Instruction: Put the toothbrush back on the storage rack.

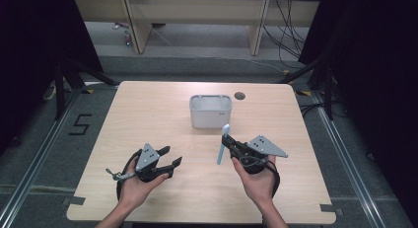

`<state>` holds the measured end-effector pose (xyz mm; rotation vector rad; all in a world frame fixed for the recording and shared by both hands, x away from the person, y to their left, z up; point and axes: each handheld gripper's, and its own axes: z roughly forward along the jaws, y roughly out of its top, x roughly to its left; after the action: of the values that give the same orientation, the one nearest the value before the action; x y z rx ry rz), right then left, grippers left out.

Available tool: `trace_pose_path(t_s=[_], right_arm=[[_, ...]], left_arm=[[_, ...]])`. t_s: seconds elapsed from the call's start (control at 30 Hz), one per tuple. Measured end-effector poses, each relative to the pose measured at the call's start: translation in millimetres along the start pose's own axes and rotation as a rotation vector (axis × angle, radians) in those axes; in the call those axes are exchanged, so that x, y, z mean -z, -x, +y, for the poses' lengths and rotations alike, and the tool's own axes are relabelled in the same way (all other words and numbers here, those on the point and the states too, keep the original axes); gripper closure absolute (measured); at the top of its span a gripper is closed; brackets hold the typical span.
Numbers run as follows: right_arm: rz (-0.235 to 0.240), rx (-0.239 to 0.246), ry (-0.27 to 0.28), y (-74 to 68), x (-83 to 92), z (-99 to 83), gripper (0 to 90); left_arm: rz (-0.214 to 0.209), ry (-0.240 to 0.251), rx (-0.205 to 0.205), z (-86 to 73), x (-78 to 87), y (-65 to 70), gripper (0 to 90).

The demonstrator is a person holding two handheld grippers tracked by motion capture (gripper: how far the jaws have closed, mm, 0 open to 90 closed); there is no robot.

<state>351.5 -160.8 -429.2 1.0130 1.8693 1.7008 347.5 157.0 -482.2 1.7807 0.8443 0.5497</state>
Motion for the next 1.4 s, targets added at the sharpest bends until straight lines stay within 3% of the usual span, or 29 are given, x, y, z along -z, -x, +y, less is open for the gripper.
trace_pose_path(t_s=[0.3, 0.33, 0.37, 0.57, 0.63, 0.67, 0.8, 0.83, 0.87, 0.93, 0.97, 1.03, 1.3, 1.4], right_arm=[[-0.028, 0.001, 0.006, 3.1, 5.1, 5.5, 86.2], [-0.033, 0.020, 0.013, 5.2, 5.7, 6.5, 86.2], [-0.039, 0.005, 0.011, 5.3, 6.5, 7.1, 86.2], [-0.064, 0.034, 0.010, 9.6, 7.8, 9.0, 86.1], [-0.057, 0.009, 0.009, 8.7, 9.0, 9.6, 86.2], [-0.058, 0.026, 0.011, 9.6, 8.6, 9.9, 86.1], [-0.078, 0.031, 0.019, 11.3, 8.6, 11.1, 86.1], [-0.069, 0.013, 0.024, 11.0, 8.4, 11.6, 86.2], [-0.081, 0.035, 0.035, 13.2, 8.5, 12.8, 86.2], [-0.081, 0.017, 0.033, 13.6, 9.5, 14.3, 86.2], [-0.093, 0.031, 0.033, 14.9, 10.0, 15.5, 86.1], [-0.095, 0.021, 0.031, 15.5, 11.3, 17.6, 86.1], [-0.108, 0.042, 0.049, 18.4, 12.2, 21.2, 86.1], [-0.107, 0.028, 0.049, 18.2, 13.0, 22.8, 86.1]], left_arm=[[0.068, 0.018, 0.062, -19.2, 9.4, -15.3, 40.7], [0.074, 0.022, 0.068, -21.3, 10.1, -17.0, 40.6], [0.082, 0.032, 0.071, -23.4, 10.6, -18.9, 40.5], [0.117, 0.077, 0.075, -34.0, 13.1, -28.8, 39.9], [0.129, 0.090, 0.073, -36.6, 13.7, -31.8, 39.7], [0.133, 0.093, 0.067, -37.8, 14.0, -33.1, 39.6], [0.145, 0.118, 0.060, -42.1, 14.3, -35.0, 38.5], [0.146, 0.127, 0.054, -43.2, 14.3, -35.5, 38.3], [0.147, 0.131, 0.053, -43.8, 14.4, -35.6, 38.2], [0.148, 0.135, 0.051, -45.0, 14.1, -36.0, 37.6], [0.147, 0.148, 0.050, -45.8, 12.8, -36.5, 37.4], [0.147, 0.131, 0.051, -46.9, 12.6, -36.9, 36.6], [0.151, 0.144, 0.064, -47.5, 13.4, -37.8, 34.9], [0.155, 0.163, 0.060, -48.0, 12.7, -37.3, 33.9]])
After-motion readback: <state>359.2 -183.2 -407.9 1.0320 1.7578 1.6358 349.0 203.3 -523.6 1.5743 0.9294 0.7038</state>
